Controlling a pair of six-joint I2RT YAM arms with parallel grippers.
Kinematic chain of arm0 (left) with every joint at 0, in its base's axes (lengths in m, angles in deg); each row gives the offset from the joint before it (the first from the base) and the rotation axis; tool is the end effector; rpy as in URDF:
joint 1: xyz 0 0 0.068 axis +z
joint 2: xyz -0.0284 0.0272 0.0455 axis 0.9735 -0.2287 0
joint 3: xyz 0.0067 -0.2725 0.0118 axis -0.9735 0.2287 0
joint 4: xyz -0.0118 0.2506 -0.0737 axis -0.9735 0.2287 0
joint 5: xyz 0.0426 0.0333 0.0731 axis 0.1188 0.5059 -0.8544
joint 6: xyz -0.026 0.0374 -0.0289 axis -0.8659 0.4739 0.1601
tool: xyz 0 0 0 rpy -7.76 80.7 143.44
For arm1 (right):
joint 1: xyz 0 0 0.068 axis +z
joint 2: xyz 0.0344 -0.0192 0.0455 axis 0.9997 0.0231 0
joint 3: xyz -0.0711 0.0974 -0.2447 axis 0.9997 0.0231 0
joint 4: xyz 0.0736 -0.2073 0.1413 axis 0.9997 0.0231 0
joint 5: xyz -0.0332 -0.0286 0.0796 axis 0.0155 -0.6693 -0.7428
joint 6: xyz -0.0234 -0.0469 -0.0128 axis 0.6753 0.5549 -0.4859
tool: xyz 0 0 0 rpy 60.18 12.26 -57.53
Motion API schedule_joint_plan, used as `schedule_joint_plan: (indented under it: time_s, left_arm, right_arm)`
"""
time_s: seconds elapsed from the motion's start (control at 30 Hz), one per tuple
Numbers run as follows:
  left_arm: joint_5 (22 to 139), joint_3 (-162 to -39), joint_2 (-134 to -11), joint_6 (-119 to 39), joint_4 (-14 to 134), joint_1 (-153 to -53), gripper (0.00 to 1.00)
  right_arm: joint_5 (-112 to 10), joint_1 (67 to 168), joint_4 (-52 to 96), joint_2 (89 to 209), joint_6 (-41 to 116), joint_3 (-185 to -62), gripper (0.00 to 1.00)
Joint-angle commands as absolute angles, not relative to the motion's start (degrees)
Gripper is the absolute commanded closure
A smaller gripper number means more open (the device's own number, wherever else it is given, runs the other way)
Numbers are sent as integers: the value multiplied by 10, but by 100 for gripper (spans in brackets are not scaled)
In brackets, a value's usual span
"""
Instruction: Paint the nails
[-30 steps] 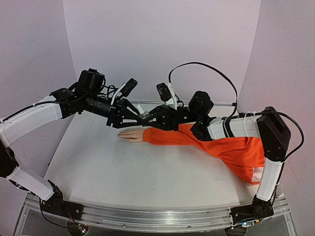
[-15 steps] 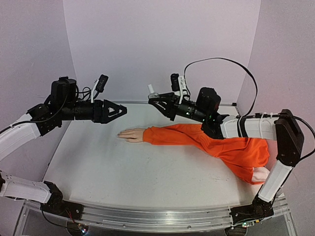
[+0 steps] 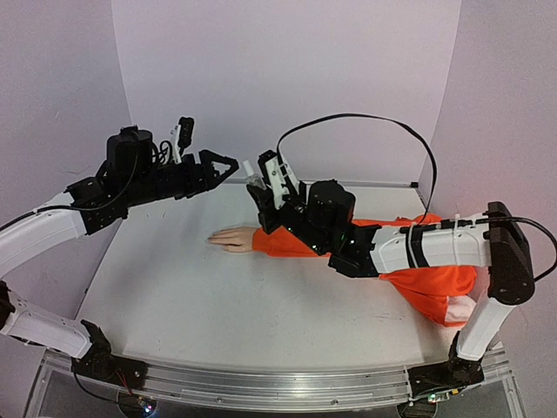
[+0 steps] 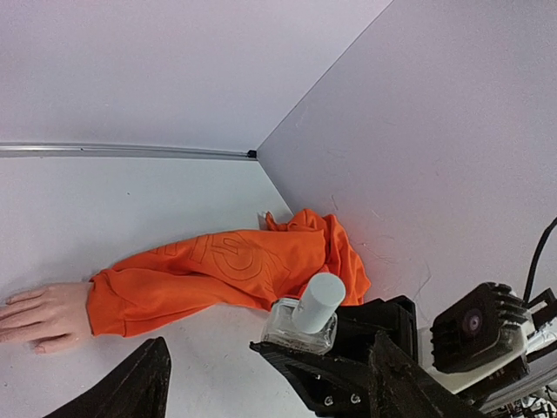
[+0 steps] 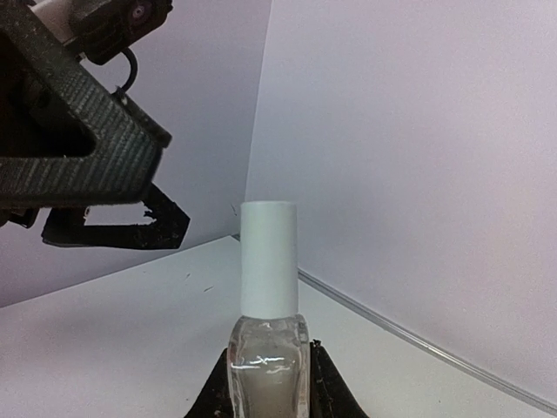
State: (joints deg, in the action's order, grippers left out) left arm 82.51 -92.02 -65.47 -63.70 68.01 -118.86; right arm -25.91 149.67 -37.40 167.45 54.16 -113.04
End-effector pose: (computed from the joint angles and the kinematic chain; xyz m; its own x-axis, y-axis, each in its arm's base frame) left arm 0.2014 -0.1907 0.3811 -0.5604 -0.2523 -0.7889 0.5744 0.5679 -0.5896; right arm 0.2022 0.3427 0.3318 0.3240 0.2422 -0.9145 -0.6549 0.7550 -0.0321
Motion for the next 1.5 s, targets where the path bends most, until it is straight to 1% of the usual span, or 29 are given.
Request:
schedule_joint_plan:
  time_s: [0.0, 0.07, 0.17, 0.23, 0.27, 0.43, 0.57, 0.6, 0.7, 0.83, 0.9, 1.0, 1.07, 1.13, 1.2, 1.27, 1.3, 1.37, 1.47]
  left_arm:
    - [821, -968, -679, -637, 631, -1198, 22]
    - [826, -974, -688, -629, 625, -1201, 22]
    - [831, -978, -695, -622, 623, -1203, 18]
    - [835, -983, -701, -617, 623, -1205, 17]
    - [836, -985, -705, -616, 623, -1205, 21]
    - [840, -992, -722, -616, 623, -1209, 46]
    - [846, -996, -728, -610, 623, -1211, 62]
    - [848, -996, -729, -608, 623, -1212, 68]
    - [859, -989, -729, -602, 623, -1215, 81]
    - [895, -973, -729, -585, 623, -1216, 93]
    - [921, -962, -729, -572, 623, -1216, 97]
    - [995, -955, -736, -534, 623, -1216, 98]
    - [1066, -954, -744, -500, 623, -1215, 98]
    - [1161, -954, -754, -468, 623, -1216, 99]
    - [1230, -954, -764, -438, 623, -1216, 99]
    - [1277, -955, -770, -414, 623, -1216, 100]
    - [1294, -957, -772, -408, 622, -1216, 100]
    - [1312, -961, -775, -397, 615, -1216, 100]
    - [1315, -971, -781, -392, 606, -1216, 100]
  right_arm:
    - [-198, 1513, -407, 1688, 589, -1176, 100]
    - [-198, 1517, -404, 1693, 597, -1182, 100]
    - [-200, 1520, -402, 1696, 600, -1184, 100]
    - [-200, 1522, -402, 1695, 600, -1184, 100]
    - [-201, 1522, -402, 1694, 600, -1183, 100]
    - [-203, 1525, -402, 1692, 601, -1183, 100]
    - [-204, 1526, -402, 1691, 600, -1184, 100]
    - [-204, 1526, -402, 1691, 600, -1185, 100]
    - [-204, 1526, -403, 1690, 597, -1187, 100]
    - [-221, 1526, -403, 1686, 588, -1190, 100]
    - [-252, 1525, -402, 1675, 587, -1185, 100]
    - [-336, 1516, -381, 1651, 577, -1182, 100]
    - [-431, 1501, -365, 1628, 552, -1178, 100]
    - [-570, 1472, -355, 1607, 500, -1174, 100]
    - [-754, 1424, -375, 1595, 413, -1171, 100]
    - [-903, 1388, -470, 1598, 297, -1163, 100]
    - [-949, 1379, -521, 1603, 235, -1161, 100]
    - [-997, 1371, -614, 1616, 128, -1167, 100]
    - [-1009, 1372, -702, 1636, 21, -1178, 100]
